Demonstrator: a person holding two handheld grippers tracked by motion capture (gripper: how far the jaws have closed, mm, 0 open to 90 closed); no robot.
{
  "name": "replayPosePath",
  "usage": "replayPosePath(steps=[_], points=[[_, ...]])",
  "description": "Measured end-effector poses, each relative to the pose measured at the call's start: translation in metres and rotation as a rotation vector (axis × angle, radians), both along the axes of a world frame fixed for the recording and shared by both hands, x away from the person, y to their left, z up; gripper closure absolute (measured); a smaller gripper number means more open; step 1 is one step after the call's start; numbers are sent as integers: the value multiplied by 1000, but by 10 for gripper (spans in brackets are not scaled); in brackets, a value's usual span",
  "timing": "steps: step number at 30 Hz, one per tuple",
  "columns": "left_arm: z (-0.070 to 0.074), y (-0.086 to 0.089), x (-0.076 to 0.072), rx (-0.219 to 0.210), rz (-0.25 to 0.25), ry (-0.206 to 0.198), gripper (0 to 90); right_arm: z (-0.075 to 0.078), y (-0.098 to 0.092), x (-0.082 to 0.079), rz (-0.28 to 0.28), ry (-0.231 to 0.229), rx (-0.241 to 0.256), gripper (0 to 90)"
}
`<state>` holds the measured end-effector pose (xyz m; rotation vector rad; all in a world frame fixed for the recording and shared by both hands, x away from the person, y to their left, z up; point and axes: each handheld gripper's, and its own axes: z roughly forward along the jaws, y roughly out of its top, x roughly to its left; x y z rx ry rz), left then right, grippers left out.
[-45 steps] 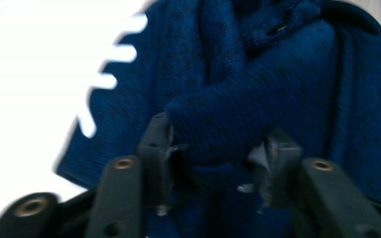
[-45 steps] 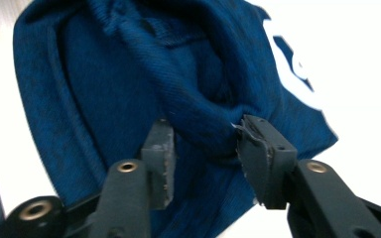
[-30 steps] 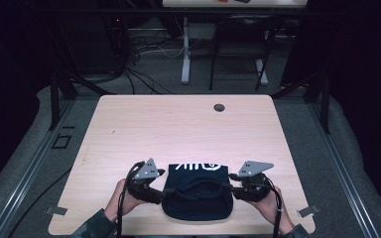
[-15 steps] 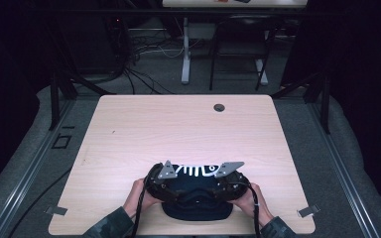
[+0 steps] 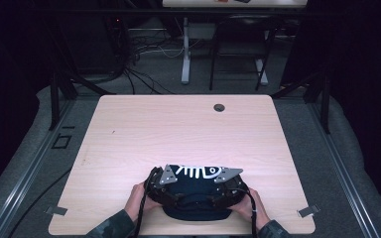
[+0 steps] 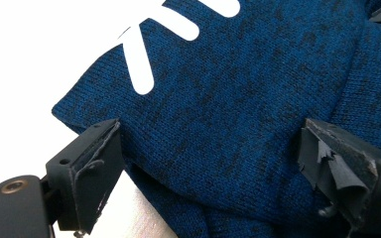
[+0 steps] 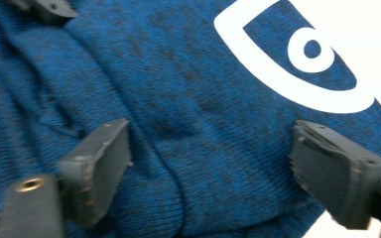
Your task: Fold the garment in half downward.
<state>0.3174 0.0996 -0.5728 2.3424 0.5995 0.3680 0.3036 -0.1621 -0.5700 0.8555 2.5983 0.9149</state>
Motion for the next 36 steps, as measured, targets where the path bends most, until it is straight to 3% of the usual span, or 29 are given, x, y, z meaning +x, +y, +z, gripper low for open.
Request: replayPosePath(steps=[4, 11, 26, 36], points=[[-1, 1, -1, 0, 3, 8, 108, -2, -2, 3, -34, 29, -6, 67], [-2, 3, 3, -10, 2, 29, 102, -6, -3, 9, -40, 47, -6, 4], [-4, 3, 19, -17, 42, 48, 91, -6, -3, 24, -55, 58, -15, 0], [-5, 3, 41, -34, 66, 51, 91, -7, -5, 48, -100, 66, -3, 0]])
